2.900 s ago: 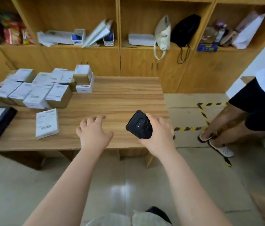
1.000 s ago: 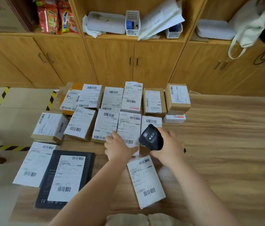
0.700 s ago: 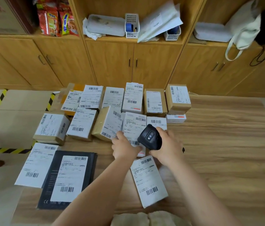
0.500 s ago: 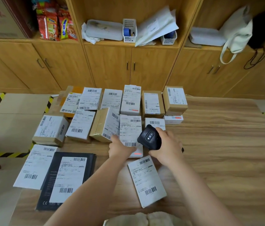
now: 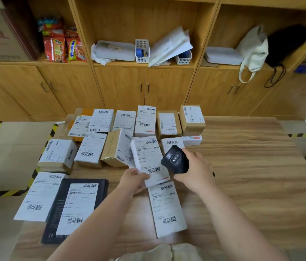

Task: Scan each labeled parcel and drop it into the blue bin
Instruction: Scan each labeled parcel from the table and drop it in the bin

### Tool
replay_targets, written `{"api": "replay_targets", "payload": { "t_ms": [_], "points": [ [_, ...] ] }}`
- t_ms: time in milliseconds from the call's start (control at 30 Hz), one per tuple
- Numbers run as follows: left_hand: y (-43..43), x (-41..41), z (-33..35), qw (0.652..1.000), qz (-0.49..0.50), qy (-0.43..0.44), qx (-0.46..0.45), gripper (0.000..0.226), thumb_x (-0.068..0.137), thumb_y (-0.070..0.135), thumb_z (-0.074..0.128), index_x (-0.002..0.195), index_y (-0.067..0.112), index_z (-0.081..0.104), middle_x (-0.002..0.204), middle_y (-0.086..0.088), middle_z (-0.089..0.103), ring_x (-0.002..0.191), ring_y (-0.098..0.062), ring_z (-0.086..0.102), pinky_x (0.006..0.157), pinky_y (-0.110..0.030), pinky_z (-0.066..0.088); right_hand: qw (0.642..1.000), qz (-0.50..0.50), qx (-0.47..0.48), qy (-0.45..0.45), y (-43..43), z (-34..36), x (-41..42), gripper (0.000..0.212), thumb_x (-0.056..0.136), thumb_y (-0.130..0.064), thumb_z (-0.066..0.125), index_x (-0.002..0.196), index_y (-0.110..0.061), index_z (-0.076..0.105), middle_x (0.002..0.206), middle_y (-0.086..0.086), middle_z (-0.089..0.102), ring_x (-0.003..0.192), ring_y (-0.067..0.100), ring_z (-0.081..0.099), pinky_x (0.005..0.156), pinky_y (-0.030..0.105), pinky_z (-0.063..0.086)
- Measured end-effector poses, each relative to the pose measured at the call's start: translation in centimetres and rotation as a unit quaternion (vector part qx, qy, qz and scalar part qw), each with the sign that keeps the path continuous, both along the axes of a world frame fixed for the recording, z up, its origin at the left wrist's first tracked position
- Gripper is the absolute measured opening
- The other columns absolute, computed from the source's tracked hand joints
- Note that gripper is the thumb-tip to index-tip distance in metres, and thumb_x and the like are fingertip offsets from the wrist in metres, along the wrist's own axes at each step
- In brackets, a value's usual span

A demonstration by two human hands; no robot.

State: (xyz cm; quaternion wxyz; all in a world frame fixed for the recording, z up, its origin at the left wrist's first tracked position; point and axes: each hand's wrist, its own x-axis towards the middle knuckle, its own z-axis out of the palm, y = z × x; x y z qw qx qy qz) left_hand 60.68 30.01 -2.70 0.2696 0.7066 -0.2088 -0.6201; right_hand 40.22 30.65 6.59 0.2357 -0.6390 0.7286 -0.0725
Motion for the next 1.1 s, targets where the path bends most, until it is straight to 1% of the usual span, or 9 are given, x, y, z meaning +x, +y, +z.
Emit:
{"api": "replay_targets", "payload": {
  "t_ms": [67,200,300,433,533,700,900,1000,1100],
  "points": [
    [1.6,0.2,0.7,0.998,0.018,-0.035,-0.058,0.056,0.076,0.012,0.084,0.118,0.023,0.05,0.108,0.0,0.069,0.094,-0.019,0.07,0.084,-0.043,0.06,1.0,-0.006,-0.008,-0.007,0.4,0.3,-0.1,0.089,0.069,-0.038,0.081,0.146,-0.037,0.035,0.131,-0.002,0.047,0.124,0.027,0.046,0.102,0.043,0.034],
    [4.7,1.0,2.1,0.971,0.002,-0.164,-0.173,0.065,0.074,0.02,0.086,0.119,0.036,0.042,0.105,0.016,0.063,0.089,-0.008,0.066,0.078,-0.041,0.061,1.0,-0.008,-0.022,0.009,1.3,0.9,0.2,0.084,0.072,-0.036,0.078,0.145,-0.035,0.035,0.13,-0.001,0.047,0.123,0.027,0.045,0.1,0.043,0.034],
    [5.8,1.4,3.1,0.958,-0.008,-0.206,-0.198,0.066,0.074,0.022,0.086,0.115,0.04,0.038,0.104,0.021,0.058,0.09,-0.003,0.06,0.079,-0.039,0.058,1.0,-0.002,-0.015,-0.004,2.0,1.2,0.8,0.081,0.072,-0.035,0.078,0.142,-0.034,0.037,0.131,0.0,0.046,0.123,0.027,0.044,0.099,0.042,0.036],
    [6.4,1.7,3.5,0.95,-0.009,-0.23,-0.211,0.066,0.074,0.02,0.086,0.116,0.038,0.039,0.105,0.015,0.059,0.088,0.002,0.057,0.082,-0.038,0.056,1.0,0.012,-0.011,-0.015,2.7,1.4,1.4,0.083,0.072,-0.035,0.078,0.144,-0.034,0.035,0.131,-0.001,0.044,0.124,0.026,0.042,0.098,0.043,0.035],
    [6.7,1.9,3.8,0.948,-0.011,-0.237,-0.213,0.065,0.073,0.022,0.086,0.116,0.038,0.04,0.105,0.015,0.059,0.088,0.001,0.057,0.082,-0.038,0.055,1.0,0.019,-0.013,-0.01,2.9,1.7,1.6,0.086,0.072,-0.036,0.077,0.146,-0.034,0.033,0.132,-0.001,0.043,0.125,0.026,0.042,0.098,0.043,0.034],
    [6.8,1.8,4.4,0.947,-0.011,-0.234,-0.218,0.066,0.074,0.024,0.087,0.117,0.039,0.038,0.107,0.015,0.058,0.089,0.0,0.058,0.077,-0.037,0.057,1.0,0.016,-0.015,-0.006,3.4,1.9,1.5,0.078,0.072,-0.036,0.076,0.139,-0.034,0.037,0.127,-0.002,0.045,0.121,0.026,0.044,0.098,0.044,0.037],
    [6.7,0.8,5.1,0.952,-0.019,-0.212,-0.221,0.065,0.075,0.024,0.086,0.118,0.039,0.041,0.107,0.015,0.06,0.089,-0.004,0.061,0.07,-0.029,0.054,1.0,0.005,-0.004,-0.01,3.8,2.1,0.2,0.083,0.072,-0.036,0.079,0.143,-0.033,0.036,0.132,-0.002,0.045,0.125,0.025,0.042,0.098,0.044,0.039],
    [6.4,-0.4,5.6,0.967,-0.017,-0.154,-0.202,0.061,0.075,0.02,0.086,0.119,0.033,0.045,0.102,0.007,0.065,0.086,-0.009,0.066,0.067,-0.029,0.053,1.0,-0.015,-0.008,-0.016,4.2,2.4,-1.2,0.085,0.072,-0.035,0.079,0.145,-0.036,0.035,0.134,-0.002,0.044,0.126,0.025,0.041,0.099,0.043,0.038],
    [5.8,-2.2,6.4,0.985,-0.025,-0.037,-0.164,0.046,0.08,0.011,0.081,0.115,0.02,0.053,0.096,-0.003,0.072,0.081,-0.017,0.073,0.06,-0.026,0.054,0.998,-0.047,-0.015,-0.032,5.1,2.6,-2.9,0.085,0.07,-0.035,0.079,0.144,-0.037,0.035,0.136,-0.003,0.043,0.128,0.026,0.042,0.099,0.043,0.037]
  ]
}}
